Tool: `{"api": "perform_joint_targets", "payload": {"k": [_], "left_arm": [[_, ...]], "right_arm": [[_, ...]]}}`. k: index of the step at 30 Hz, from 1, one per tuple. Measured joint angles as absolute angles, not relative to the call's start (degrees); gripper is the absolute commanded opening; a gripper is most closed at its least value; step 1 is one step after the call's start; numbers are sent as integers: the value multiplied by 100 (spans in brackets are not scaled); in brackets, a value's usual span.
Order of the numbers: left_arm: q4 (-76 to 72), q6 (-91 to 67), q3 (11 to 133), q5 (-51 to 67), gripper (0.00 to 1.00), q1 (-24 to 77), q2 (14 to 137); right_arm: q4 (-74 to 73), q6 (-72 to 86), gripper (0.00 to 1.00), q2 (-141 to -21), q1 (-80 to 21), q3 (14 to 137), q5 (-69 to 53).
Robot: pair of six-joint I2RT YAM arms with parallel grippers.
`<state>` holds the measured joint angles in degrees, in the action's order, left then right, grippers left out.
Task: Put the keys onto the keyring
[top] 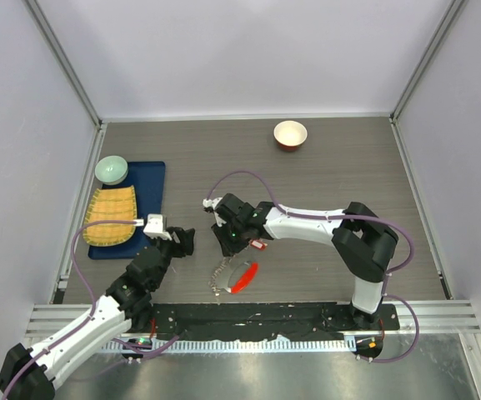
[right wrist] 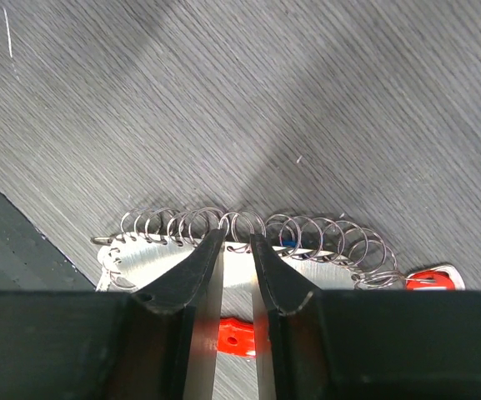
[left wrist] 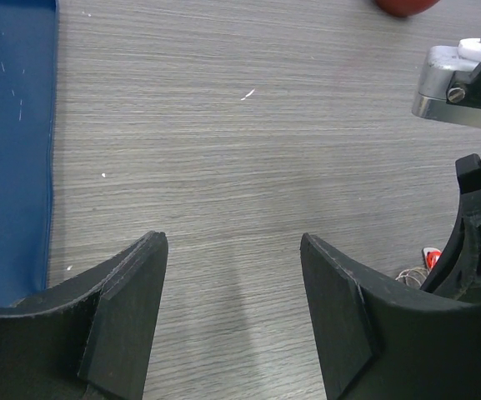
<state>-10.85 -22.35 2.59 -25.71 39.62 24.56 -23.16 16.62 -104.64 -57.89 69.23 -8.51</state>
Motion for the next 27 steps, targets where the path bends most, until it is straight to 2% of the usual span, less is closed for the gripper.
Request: {"api": "perform_joint_targets", "payload": {"k": [12, 27], "left_arm": [[-1087, -2235, 259, -2545, 70, 3962, 2491], [-1087, -2235, 259, -2541, 70, 3962, 2528]], "right_arm": [[-2322, 1691, 21, -10466, -5749, 6923, -543], [-2314, 1734, 22, -10777, -5719, 6921, -840]]}}
